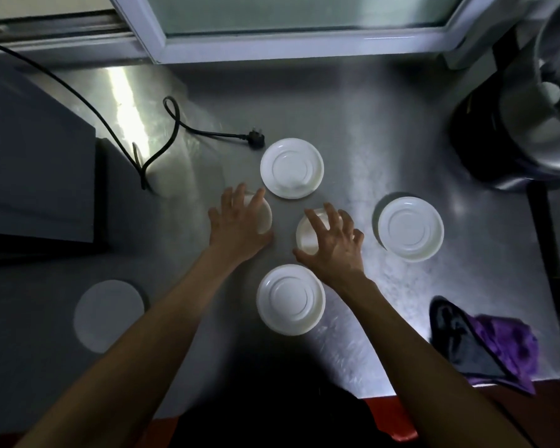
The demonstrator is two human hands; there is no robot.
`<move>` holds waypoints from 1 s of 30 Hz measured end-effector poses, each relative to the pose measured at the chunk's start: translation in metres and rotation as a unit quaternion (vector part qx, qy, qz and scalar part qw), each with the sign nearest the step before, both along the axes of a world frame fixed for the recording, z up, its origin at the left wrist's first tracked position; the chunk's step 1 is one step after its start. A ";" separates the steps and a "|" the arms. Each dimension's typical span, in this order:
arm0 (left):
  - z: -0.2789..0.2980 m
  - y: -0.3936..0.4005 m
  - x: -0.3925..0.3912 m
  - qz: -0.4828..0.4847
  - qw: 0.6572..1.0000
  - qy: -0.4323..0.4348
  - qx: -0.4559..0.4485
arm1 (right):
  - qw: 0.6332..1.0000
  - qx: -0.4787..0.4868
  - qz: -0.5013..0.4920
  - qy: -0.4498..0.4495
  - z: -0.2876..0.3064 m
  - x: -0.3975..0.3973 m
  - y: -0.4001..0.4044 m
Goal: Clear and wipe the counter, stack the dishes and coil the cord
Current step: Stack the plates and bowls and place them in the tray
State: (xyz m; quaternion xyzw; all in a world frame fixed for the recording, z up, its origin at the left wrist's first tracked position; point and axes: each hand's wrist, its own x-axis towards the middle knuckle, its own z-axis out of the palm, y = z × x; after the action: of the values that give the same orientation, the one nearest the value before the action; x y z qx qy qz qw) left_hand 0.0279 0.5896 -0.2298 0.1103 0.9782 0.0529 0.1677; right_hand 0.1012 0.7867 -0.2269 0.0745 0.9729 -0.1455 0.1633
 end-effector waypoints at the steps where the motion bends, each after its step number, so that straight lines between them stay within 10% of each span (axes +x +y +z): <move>1: 0.000 0.000 0.000 0.000 1.000 0.004 0.002 | 1.000 0.001 -0.001 0.000 0.000 0.000 0.000; 30: 0.064 -0.092 0.136 0.140 0.989 0.035 0.020 | 0.983 -0.061 0.161 0.068 0.039 0.043 -0.086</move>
State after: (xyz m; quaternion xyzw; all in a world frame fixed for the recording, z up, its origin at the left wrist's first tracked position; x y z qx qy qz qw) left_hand 0.1635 0.4979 -0.1654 -0.0225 0.9880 0.0920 0.1218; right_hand 0.1442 0.7008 -0.1881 -0.1036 0.9702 -0.1814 0.1225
